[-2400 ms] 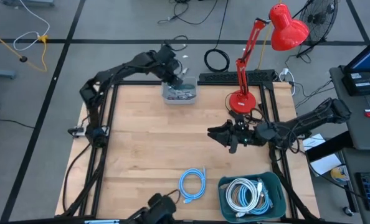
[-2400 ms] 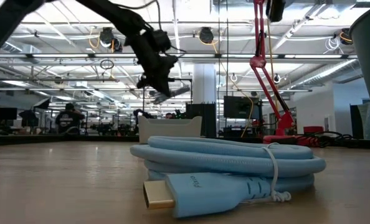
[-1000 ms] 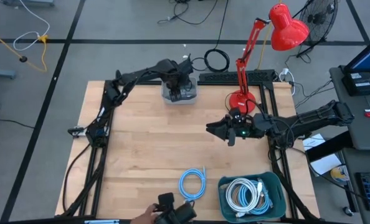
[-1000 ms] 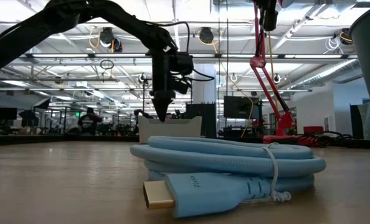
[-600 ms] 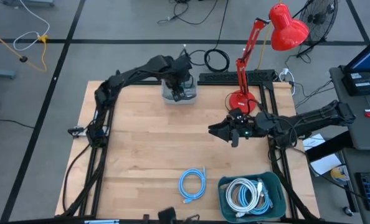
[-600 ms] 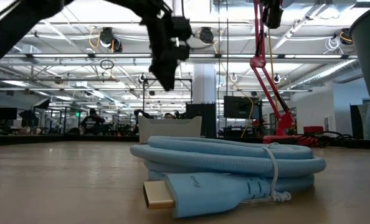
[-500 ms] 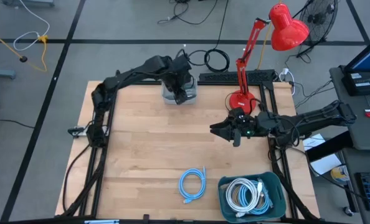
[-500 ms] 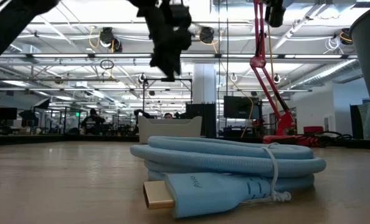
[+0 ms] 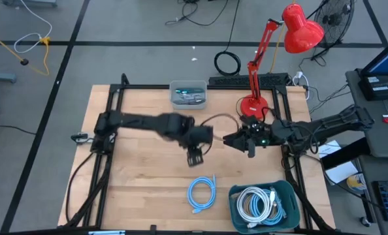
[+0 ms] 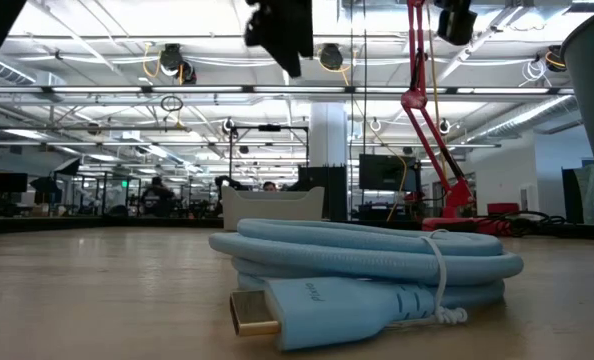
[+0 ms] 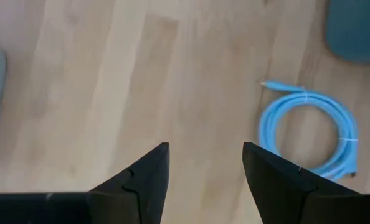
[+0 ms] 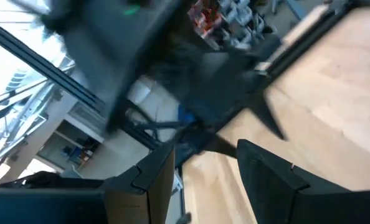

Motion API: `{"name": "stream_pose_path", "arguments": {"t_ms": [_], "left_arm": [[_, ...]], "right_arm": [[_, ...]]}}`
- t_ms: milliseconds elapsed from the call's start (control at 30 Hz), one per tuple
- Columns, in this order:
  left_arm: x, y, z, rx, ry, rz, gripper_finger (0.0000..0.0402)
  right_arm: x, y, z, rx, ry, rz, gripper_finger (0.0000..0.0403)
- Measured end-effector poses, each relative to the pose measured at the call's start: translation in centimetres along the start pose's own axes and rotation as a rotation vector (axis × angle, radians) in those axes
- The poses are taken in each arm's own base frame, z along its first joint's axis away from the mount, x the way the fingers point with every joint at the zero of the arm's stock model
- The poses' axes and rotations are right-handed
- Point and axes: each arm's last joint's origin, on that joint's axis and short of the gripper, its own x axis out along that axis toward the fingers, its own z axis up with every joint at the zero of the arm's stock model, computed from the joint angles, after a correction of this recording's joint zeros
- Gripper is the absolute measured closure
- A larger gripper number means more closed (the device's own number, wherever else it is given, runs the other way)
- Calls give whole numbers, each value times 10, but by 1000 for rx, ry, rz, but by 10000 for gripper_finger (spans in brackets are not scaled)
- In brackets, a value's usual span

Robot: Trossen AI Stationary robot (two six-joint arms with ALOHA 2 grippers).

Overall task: Pick & Place USB Port
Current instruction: Put the blue hdmi cable into the blue bin

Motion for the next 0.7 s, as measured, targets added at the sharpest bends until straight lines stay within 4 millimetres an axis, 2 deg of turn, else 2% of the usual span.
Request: {"name": "stream_pose_path", "arguments": {"t_ms": [167,300,533,700], "left_arm": [[-5,-48,-18,-97,-21,-11,195],[-9,-77,-33,-157,-68,39,195],[-7,-97,-43,-345,-89,37,195],[17,-112,-41,-440,-89,7,195]], "right_arm": [[-2,-1,-13,21,93,-43,234],[-5,-2,-26,34,189,-93,234],[-13,2,-45,42,307,-114,234],[-19,4,-56,44,383,-136,234]]}}
